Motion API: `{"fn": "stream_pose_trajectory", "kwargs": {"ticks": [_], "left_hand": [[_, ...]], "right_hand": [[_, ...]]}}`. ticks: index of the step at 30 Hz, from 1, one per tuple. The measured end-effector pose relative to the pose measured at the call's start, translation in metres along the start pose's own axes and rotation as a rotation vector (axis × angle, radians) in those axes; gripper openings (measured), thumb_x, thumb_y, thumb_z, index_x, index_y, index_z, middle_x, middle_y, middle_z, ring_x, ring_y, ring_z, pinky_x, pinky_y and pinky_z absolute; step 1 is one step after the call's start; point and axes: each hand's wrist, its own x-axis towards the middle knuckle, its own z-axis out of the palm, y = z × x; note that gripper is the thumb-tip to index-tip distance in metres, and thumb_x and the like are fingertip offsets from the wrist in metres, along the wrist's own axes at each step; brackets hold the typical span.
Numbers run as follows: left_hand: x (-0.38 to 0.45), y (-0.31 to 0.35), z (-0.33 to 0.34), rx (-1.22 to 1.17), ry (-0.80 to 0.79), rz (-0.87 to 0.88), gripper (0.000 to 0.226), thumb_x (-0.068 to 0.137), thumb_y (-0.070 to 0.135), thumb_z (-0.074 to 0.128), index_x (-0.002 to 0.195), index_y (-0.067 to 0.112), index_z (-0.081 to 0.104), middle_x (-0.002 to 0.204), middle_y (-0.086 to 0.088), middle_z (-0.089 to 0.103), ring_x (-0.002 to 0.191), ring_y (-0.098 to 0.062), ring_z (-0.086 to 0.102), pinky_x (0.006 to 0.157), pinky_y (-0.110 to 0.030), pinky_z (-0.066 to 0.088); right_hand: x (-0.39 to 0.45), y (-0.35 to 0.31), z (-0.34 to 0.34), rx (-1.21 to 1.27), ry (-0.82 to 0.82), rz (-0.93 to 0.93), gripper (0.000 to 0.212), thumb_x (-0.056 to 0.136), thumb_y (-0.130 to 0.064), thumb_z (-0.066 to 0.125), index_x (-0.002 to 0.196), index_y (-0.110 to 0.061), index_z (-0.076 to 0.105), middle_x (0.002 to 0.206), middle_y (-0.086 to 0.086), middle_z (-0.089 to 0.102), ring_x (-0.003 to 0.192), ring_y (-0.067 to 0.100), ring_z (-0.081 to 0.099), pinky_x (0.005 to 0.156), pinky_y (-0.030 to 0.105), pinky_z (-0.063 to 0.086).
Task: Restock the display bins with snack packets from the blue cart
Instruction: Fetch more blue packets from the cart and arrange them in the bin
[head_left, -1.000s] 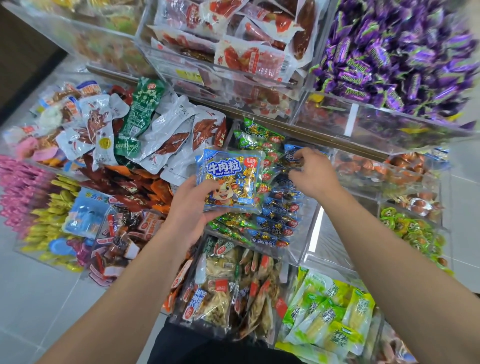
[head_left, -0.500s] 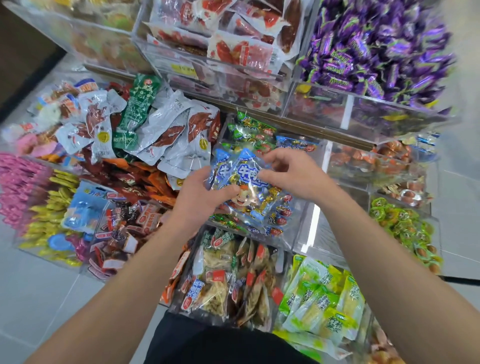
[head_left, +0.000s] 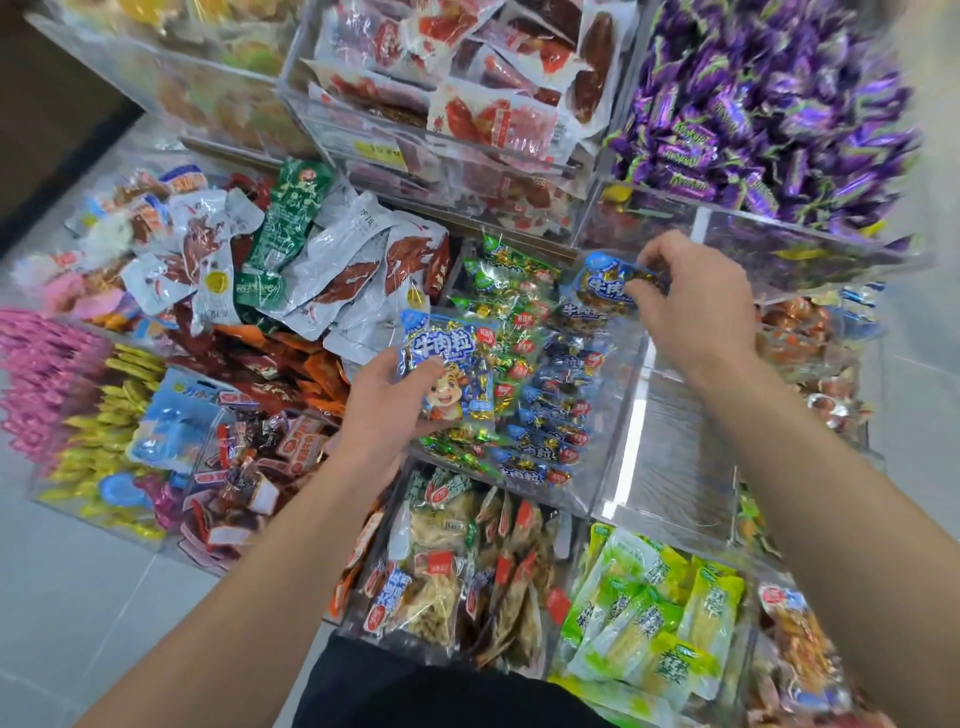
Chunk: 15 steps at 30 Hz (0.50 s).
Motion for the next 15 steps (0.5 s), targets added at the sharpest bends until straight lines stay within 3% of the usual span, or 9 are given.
{"fn": "stream_pose_trajectory", "kwargs": {"ticks": [5, 8, 12, 15], "left_hand": [[0.003, 0.002, 0.001, 0.0, 0.016, 0.0, 0.077, 0.095, 0.024, 0.069, 0.159, 0.016, 0.027, 0.162, -0.002, 0.029, 0.096, -0.004, 0.058, 0.073, -0.04, 0.064], [0.004, 0.002, -0.003, 0.042, -0.005, 0.005, 0.069, 0.096, 0.025, 0.067, 0.156, 0.017, 0.033, 0.16, -0.001, 0.036, 0.116, -0.016, 0.059, 0.077, -0.042, 0.064], [0.005, 0.0, -0.007, 0.051, -0.018, -0.015, 0.051, 0.099, 0.024, 0.064, 0.147, 0.018, 0.048, 0.148, -0.002, 0.052, 0.121, -0.021, 0.062, 0.077, -0.042, 0.063], [0.005, -0.001, -0.006, 0.035, -0.014, -0.033, 0.049, 0.099, 0.025, 0.064, 0.145, 0.017, 0.049, 0.146, -0.002, 0.053, 0.121, -0.022, 0.061, 0.079, -0.043, 0.063]], "right_hand": [[0.01, -0.01, 0.029, -0.15, -0.097, -0.092, 0.011, 0.091, -0.017, 0.064, 0.101, -0.014, 0.061, 0.093, 0.008, 0.067, 0.094, 0.033, 0.055, 0.068, 0.038, 0.041], [0.017, -0.016, 0.042, -0.148, -0.177, -0.107, 0.015, 0.091, -0.016, 0.062, 0.106, -0.011, 0.063, 0.105, 0.01, 0.068, 0.103, 0.033, 0.052, 0.079, 0.041, 0.044], [0.024, -0.021, 0.048, -0.083, -0.119, -0.091, 0.015, 0.089, -0.014, 0.065, 0.103, -0.01, 0.064, 0.1, 0.011, 0.069, 0.1, 0.033, 0.056, 0.078, 0.041, 0.048], [0.019, -0.011, 0.054, -0.039, -0.099, -0.055, 0.014, 0.09, -0.014, 0.064, 0.103, -0.009, 0.064, 0.1, 0.011, 0.069, 0.099, 0.032, 0.057, 0.081, 0.039, 0.045]]}}
